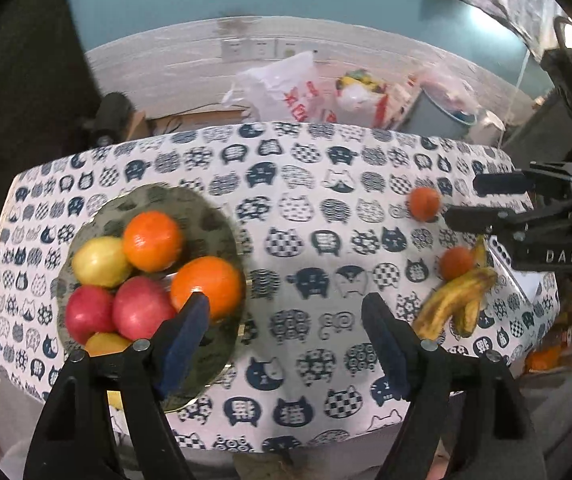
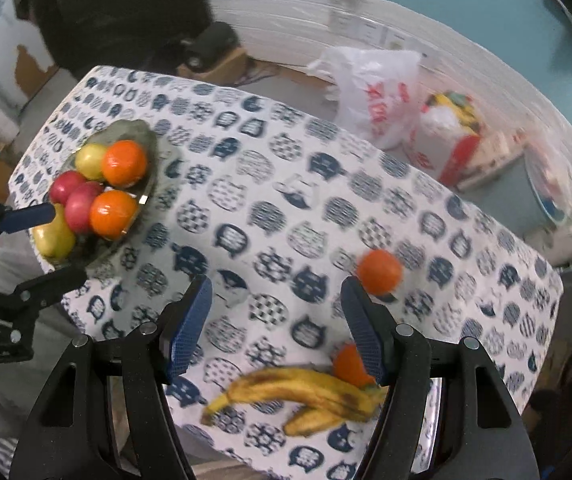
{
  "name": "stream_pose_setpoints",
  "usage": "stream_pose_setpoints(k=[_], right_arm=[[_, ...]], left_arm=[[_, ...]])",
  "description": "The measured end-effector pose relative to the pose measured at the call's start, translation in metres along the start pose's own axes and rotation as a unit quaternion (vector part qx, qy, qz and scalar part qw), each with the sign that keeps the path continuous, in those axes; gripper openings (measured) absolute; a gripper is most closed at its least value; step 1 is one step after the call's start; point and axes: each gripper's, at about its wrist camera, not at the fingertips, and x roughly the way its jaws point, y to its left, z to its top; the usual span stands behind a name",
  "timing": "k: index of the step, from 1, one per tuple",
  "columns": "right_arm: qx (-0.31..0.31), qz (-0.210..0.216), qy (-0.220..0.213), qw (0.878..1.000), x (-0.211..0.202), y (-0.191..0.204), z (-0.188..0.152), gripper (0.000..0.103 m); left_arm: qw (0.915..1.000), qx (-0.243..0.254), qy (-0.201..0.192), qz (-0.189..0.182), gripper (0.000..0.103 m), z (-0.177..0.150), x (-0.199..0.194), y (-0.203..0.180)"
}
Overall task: Organize fruits
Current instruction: 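Withdraw both open tools from the plate toward the bananas and tangerines, then grasp a banana bunch with the left tool while the right tool grasps a tangerine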
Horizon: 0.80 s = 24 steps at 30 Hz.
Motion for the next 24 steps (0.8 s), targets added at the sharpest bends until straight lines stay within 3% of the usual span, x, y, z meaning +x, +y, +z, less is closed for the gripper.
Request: stream_pose_setpoints(k=[12,24], right_arm=[[0.066,-0.023,0.013,0.997,-0.004,-0.062,-0.048,0.067],[0.142,-0.039,0.035,0.988,0.003,-0.106,-0.098,0.067]], left_arm=[[0.9943,0.085,0.036,-0.053,0.080,0.003,0.029,-0.081],[0.9788,0.173,0.069,-0.084,0.080,-0.004,0.071,-0.142]])
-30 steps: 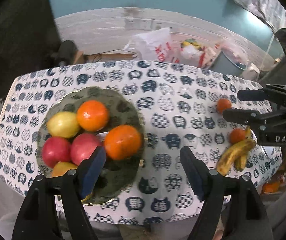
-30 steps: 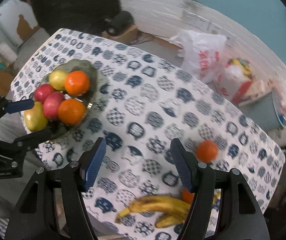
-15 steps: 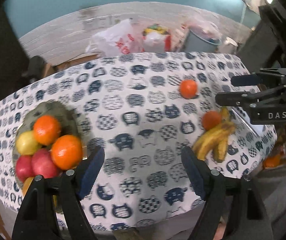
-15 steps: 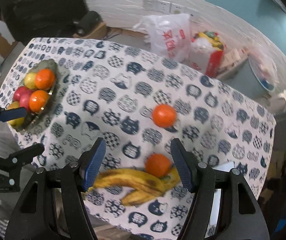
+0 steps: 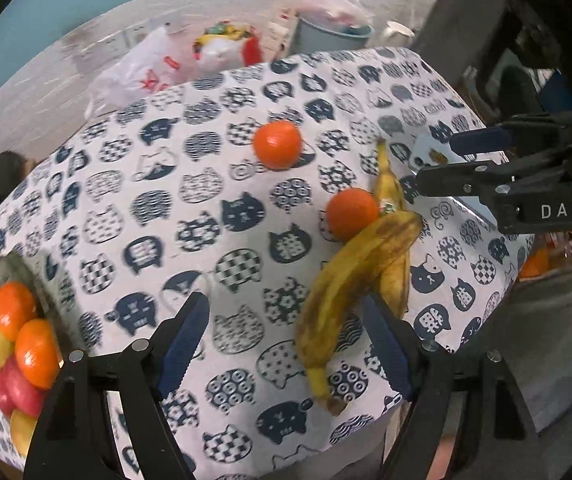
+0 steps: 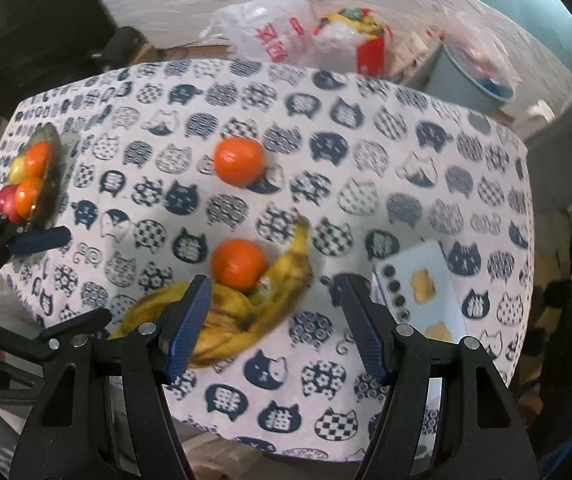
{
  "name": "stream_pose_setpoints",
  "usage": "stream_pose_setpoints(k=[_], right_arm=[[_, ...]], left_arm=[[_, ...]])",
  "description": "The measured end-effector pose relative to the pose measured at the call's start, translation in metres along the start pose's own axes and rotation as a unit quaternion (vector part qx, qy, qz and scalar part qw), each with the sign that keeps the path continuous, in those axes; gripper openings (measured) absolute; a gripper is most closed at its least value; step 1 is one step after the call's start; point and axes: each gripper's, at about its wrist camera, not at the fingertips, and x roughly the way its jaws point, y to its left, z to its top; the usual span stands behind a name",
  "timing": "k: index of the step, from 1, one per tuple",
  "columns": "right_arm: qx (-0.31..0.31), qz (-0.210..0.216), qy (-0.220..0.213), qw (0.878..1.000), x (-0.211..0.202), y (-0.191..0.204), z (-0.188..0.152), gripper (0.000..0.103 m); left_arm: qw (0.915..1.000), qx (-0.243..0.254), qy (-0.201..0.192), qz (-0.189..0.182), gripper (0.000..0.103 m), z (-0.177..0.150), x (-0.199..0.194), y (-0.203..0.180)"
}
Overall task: Organize fruits
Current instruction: 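Grasp a banana bunch with the left tool while the right tool grasps a tangerine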
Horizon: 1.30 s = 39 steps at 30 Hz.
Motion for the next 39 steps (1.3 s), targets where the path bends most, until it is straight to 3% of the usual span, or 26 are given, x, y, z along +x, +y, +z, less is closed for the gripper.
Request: stream_pose_setpoints(k=[7,17,23,33,35,39], right_arm=[[0.032,0.005,0.017,0.999,0.012,-0.019,-0.017,0.068],[0.050,0.010,0.025,0.998,0.021,-0.031,-0.022,0.068],[0.047,0.013,0.027,0.998,0.025,-0.031,-0.019,0.068],[0.061,0.009,0.028,0.998,0.030,-0.040,-0.018,0.068],[0.063,0.009,0.028,0.998,0.030,-0.041,-0.018,0.068],[0.064,0.008,0.028,0.998,0.030,-0.042,-0.018,0.068]], left_arm=[[0.9983,0.054,0.023,-0.002,0.080,0.007,0.027,-0.022],[0.9943,0.091,0.055,-0.003,0.080,0.009,0.056,-0.034],[0.9928,0.096,0.072,-0.004,0.080,0.010,0.075,-0.034],[0.9931,0.091,0.064,-0.037,0.080,0.026,0.085,-0.036],[0.9924,0.091,0.064,-0.052,0.074,0.028,0.088,-0.037],[0.9895,0.089,0.073,-0.087,0.048,0.029,0.091,-0.040]])
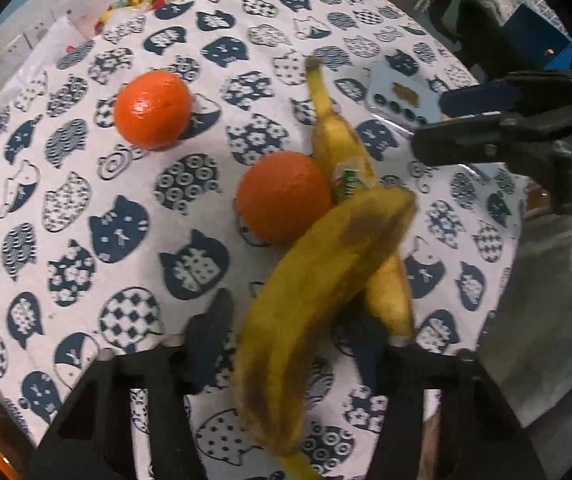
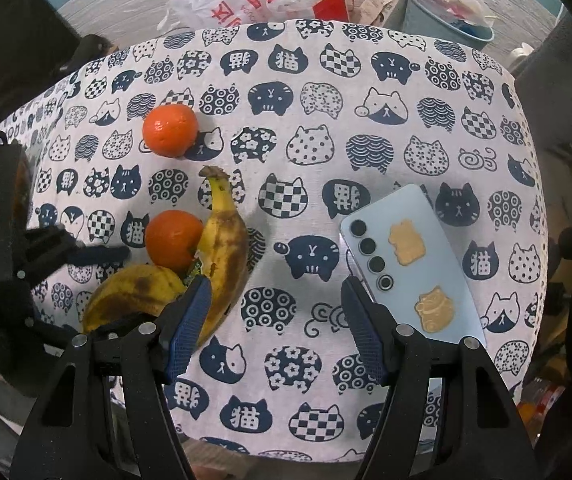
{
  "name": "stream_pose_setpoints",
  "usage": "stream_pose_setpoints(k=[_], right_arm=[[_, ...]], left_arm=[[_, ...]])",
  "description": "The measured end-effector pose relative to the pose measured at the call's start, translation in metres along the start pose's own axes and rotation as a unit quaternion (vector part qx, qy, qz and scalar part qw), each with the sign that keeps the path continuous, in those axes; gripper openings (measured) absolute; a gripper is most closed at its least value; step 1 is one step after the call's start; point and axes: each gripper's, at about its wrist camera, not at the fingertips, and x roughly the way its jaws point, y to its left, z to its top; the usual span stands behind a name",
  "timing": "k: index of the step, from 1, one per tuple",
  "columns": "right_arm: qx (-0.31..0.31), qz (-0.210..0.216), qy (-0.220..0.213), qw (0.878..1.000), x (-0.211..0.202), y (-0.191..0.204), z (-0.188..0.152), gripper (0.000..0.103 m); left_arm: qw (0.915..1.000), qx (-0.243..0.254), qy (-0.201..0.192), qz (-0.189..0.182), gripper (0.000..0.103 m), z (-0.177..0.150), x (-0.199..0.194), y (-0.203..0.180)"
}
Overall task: Organize fruits
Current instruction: 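Grasp a banana bunch with the left tool while the right tool grasps a tangerine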
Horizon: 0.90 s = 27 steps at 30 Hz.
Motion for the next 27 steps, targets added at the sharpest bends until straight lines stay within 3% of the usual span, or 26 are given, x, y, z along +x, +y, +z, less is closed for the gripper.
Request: stream_pose_setpoints(k=[8,27], right_arm=[[-0.013,0.003,-0.007,1.000,-0.001,0.010,0.003,0.068],[-0.075,0.035,-0.041,0.996,0.007,0.058,0.038,0.068]], left_arm=[[0.9995,0.007,-0.002,0.030,0.041,-0.007,-0.006,-0.009],[0.9943,-0.090,-0.039,0.042,0.036,-0.047,-0.062,0.047]])
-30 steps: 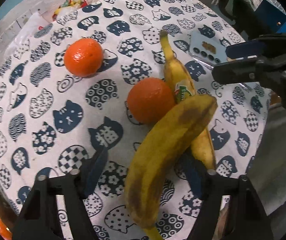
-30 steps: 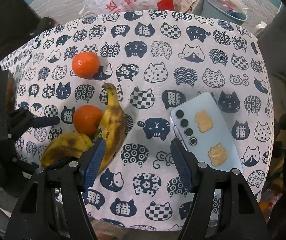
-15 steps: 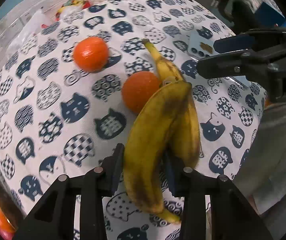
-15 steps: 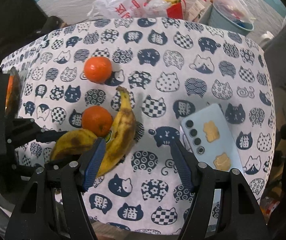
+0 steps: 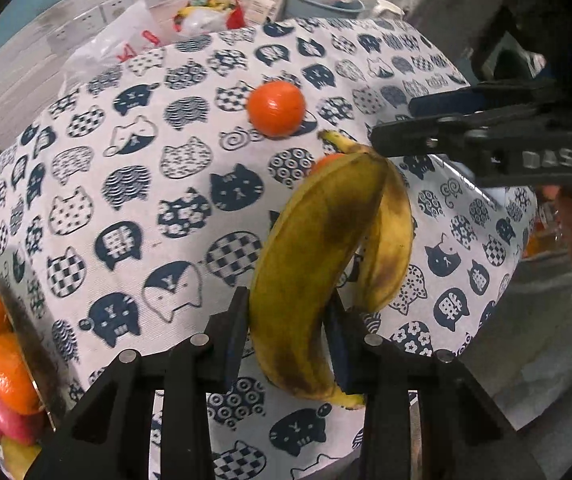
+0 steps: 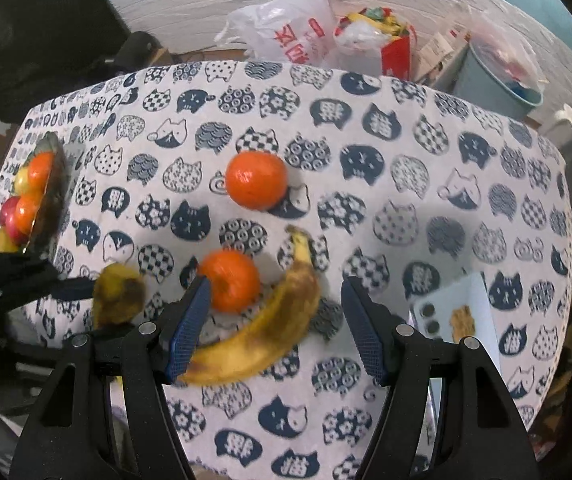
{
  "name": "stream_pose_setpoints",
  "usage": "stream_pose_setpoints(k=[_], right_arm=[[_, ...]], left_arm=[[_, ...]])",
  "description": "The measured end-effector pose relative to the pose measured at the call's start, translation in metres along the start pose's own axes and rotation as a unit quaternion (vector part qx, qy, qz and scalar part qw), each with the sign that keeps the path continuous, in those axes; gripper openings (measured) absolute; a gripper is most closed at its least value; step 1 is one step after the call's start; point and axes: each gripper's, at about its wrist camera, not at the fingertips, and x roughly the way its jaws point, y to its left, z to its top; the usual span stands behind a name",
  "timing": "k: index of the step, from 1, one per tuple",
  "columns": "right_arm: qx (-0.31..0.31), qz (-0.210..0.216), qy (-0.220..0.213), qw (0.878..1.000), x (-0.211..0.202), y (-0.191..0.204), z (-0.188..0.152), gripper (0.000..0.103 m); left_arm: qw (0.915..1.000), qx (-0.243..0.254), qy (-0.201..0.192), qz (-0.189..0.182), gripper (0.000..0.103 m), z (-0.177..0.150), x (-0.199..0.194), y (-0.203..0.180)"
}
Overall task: Organize fruits
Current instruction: 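Grasp a banana bunch with the left tool while the right tool grasps a tangerine, then carry banana and tangerine onto the green glass plate and open both tools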
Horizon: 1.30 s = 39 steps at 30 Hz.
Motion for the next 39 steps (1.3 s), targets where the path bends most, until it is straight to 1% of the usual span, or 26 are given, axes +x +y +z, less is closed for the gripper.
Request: stream_pose_setpoints(k=[3,7,15,19,20,21,23,24,27,31,39], right_arm=[[0.002,0.008,0.003,1.000,0.008,0.004,0.009,0.068],[-0.018,0.013,0.021,1.000,0.021,0.017,0.012,0.068],[-0.058,0.001,0.064,0.996,0.053,0.035,0.006,0.068],[-0.080,-0.013,0.060,0.995,0.058,0.043,0.003,0.067],[-0.082,-0.015,0.059,0.995,0.058,0.044,0.002,0.065],[-0.086,-0.019,0.058,0.994,0.058,0.044,0.002,0.059],[-0.089,-0.010,0.065,0.994,0.061,0.045,0.001,0.046],[-0.090,-0.011,0.066,0.994,0.063,0.049,0.000,0.046],[-0.106,-0.019,0.060,0.992,0.062,0.053,-0.001,0.046],[-0.101,-0.019,0.048,0.994,0.056,0.055,-0.002,0.045],[-0.098,-0.011,0.006,0.995,0.019,0.062,-0.001,0.045]], left_arm=[[0.9999,-0.011,-0.006,-0.001,0.036,-0.003,-0.005,0.007],[0.9997,-0.019,-0.011,0.006,0.036,-0.008,-0.011,0.013],[0.9991,-0.039,-0.011,0.005,0.036,-0.009,-0.007,0.029],[0.9992,-0.038,-0.014,0.002,0.036,-0.007,-0.006,0.028],[0.9992,-0.038,-0.014,0.002,0.036,-0.007,-0.006,0.028],[0.9992,-0.038,-0.015,0.001,0.036,-0.007,-0.007,0.028],[0.9991,-0.039,-0.016,0.001,0.036,-0.007,-0.007,0.028],[0.9990,-0.040,-0.018,0.000,0.036,-0.006,-0.008,0.028],[0.9990,-0.038,-0.022,0.001,0.036,-0.006,-0.011,0.027],[0.9988,-0.037,-0.032,0.004,0.036,-0.009,-0.021,0.025],[0.9971,-0.050,-0.057,0.003,0.036,-0.015,-0.049,0.027]])
